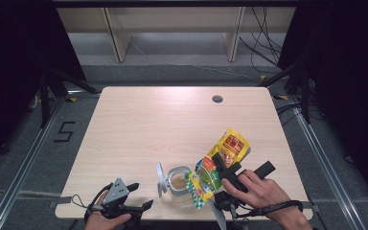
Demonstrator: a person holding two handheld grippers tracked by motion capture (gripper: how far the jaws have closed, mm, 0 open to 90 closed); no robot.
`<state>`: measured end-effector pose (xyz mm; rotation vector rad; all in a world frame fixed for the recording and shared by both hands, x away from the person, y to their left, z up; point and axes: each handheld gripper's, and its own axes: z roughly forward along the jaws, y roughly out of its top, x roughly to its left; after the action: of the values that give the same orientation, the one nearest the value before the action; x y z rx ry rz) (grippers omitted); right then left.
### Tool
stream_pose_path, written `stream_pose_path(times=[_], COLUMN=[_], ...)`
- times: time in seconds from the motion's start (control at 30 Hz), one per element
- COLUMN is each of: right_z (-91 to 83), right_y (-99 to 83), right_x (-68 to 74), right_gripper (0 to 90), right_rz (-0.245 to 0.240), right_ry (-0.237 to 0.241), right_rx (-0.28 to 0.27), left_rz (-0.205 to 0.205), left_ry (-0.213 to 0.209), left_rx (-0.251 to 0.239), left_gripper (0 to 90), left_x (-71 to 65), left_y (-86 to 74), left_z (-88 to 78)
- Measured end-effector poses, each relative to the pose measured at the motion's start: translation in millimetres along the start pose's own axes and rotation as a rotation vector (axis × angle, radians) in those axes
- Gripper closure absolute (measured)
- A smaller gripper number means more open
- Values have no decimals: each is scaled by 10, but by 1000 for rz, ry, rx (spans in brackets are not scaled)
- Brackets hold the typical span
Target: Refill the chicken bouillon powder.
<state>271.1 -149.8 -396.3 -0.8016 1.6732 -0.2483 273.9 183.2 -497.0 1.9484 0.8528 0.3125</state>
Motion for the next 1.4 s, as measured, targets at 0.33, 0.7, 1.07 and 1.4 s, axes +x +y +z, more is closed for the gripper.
stream_pose_path(times=[0.33,0.7,1.07,1.4], right_z=[3,1,1,-1], right_y=[-2,-3,-1,-5], right_x=[7,6,8,-2], right_gripper=[583,583,584,584], right_rz=[1,5,5,7], right_ry=[3,2,3,15], right_rx=[-1,-2,-1,-4], left_rz=[0,0,0,0], left_ry=[0,0,0,1], left_rx=[0,1,1,1], left_gripper=[207,207,207,208], left_x=[0,1,1,1], left_y=[0,1,2,2], left_z=[-1,-4,-6,-6])
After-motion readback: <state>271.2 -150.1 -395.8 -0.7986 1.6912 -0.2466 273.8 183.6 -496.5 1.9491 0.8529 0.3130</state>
